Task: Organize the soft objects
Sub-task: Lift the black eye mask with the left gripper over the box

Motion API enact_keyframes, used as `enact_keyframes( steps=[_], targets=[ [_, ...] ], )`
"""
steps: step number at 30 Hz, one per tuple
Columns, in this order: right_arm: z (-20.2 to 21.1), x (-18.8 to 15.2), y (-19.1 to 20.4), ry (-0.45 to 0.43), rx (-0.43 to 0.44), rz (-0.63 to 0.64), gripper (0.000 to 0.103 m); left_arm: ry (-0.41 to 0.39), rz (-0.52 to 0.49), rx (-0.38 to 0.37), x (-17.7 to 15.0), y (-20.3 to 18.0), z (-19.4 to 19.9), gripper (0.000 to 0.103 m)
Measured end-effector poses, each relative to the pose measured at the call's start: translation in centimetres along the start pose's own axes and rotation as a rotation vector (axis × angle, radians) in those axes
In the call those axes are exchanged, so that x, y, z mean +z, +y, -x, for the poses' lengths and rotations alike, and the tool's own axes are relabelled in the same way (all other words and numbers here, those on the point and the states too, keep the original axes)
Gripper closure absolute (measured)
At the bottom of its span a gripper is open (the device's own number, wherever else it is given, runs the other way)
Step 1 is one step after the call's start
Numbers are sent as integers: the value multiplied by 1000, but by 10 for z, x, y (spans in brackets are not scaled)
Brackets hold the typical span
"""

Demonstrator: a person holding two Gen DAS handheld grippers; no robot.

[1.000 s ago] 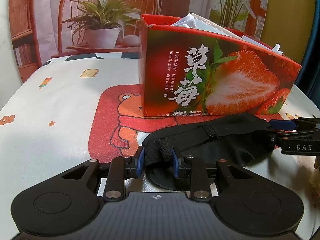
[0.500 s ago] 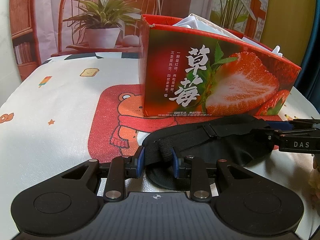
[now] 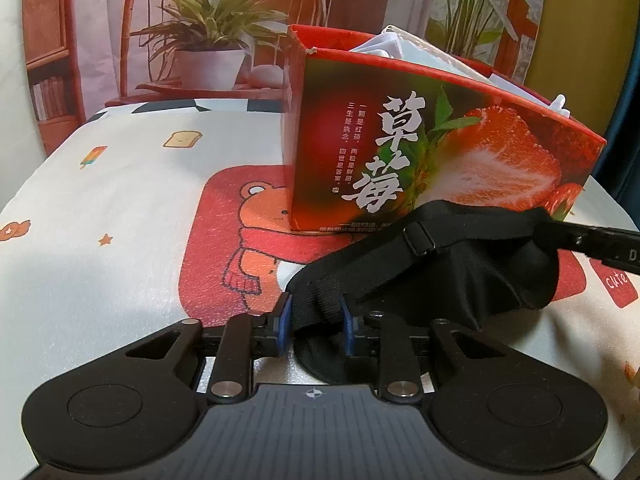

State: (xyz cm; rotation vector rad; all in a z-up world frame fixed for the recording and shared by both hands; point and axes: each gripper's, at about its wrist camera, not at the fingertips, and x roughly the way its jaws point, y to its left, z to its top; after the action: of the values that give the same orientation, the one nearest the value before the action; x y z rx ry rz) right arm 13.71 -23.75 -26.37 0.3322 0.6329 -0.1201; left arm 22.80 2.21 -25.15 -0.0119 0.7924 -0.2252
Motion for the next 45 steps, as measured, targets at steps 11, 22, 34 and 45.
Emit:
enact_keyframes(
  steps=[11,22,34,45],
  targets=[
    [23,7,3,-63,19,4,98,-29,2,3,0,1,15,93],
    [46,15,11,-119,65,10,99,-196,-25,22,16,-5,60,95],
    [85,105,13,-324,89,99,99,-494,-71,-15,110,-30,120,96],
    [34,149,-7,-295,-87,195,99,-309,-201,-4,155,-71,26,96]
  ],
)
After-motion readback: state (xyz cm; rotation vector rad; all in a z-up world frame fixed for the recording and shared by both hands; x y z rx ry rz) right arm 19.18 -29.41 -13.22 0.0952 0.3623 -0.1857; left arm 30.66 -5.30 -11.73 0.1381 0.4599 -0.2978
